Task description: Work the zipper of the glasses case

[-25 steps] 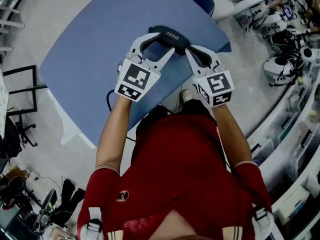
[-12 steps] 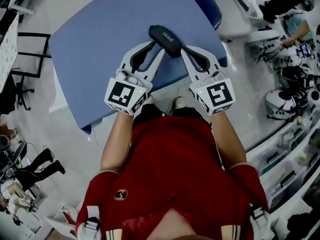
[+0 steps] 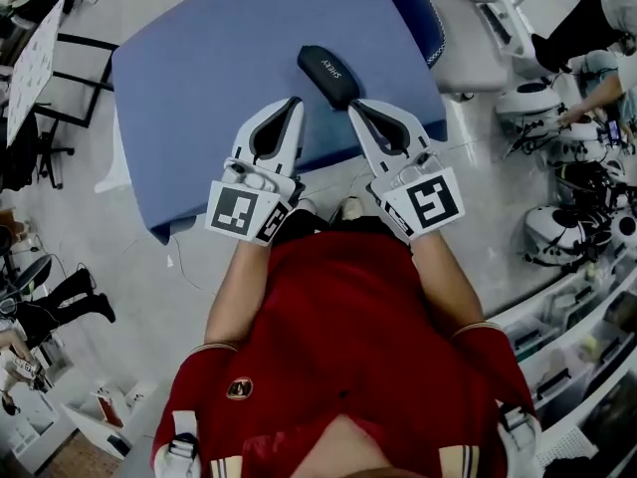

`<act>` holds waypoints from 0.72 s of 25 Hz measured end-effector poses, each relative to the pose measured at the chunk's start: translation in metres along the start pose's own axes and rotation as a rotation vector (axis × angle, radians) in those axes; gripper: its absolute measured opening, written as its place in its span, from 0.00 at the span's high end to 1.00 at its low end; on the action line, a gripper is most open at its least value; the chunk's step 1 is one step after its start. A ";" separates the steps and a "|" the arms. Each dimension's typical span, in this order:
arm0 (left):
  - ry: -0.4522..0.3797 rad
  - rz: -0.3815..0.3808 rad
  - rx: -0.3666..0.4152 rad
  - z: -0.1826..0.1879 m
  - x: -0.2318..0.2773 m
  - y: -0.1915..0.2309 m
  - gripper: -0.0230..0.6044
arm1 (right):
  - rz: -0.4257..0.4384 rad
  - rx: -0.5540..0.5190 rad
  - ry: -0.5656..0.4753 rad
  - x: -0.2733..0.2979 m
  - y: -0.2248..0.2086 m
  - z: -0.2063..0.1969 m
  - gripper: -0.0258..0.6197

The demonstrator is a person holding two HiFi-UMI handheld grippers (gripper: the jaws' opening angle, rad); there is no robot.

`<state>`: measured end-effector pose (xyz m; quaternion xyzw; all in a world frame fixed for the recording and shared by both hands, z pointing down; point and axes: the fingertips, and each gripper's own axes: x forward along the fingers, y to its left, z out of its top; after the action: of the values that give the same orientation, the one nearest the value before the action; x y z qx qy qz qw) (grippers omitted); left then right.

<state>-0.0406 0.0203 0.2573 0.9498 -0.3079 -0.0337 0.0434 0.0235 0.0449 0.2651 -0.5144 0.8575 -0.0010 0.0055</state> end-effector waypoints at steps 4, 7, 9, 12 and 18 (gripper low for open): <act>-0.031 0.008 -0.003 0.008 -0.009 0.005 0.95 | 0.008 0.015 -0.028 0.004 0.010 0.005 0.96; -0.045 -0.003 0.001 0.014 -0.015 0.007 0.95 | 0.004 0.010 -0.038 0.007 0.018 0.010 0.96; -0.049 -0.011 -0.001 0.015 -0.017 0.009 0.95 | 0.002 0.003 -0.041 0.007 0.022 0.010 0.96; -0.054 -0.024 -0.007 0.010 -0.012 0.008 0.95 | -0.004 -0.005 -0.038 0.006 0.021 0.004 0.96; -0.044 -0.062 -0.012 0.007 -0.013 0.012 0.95 | -0.033 -0.018 -0.028 0.012 0.027 -0.001 0.96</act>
<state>-0.0585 0.0181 0.2522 0.9577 -0.2790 -0.0576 0.0410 -0.0063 0.0470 0.2656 -0.5286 0.8487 0.0139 0.0128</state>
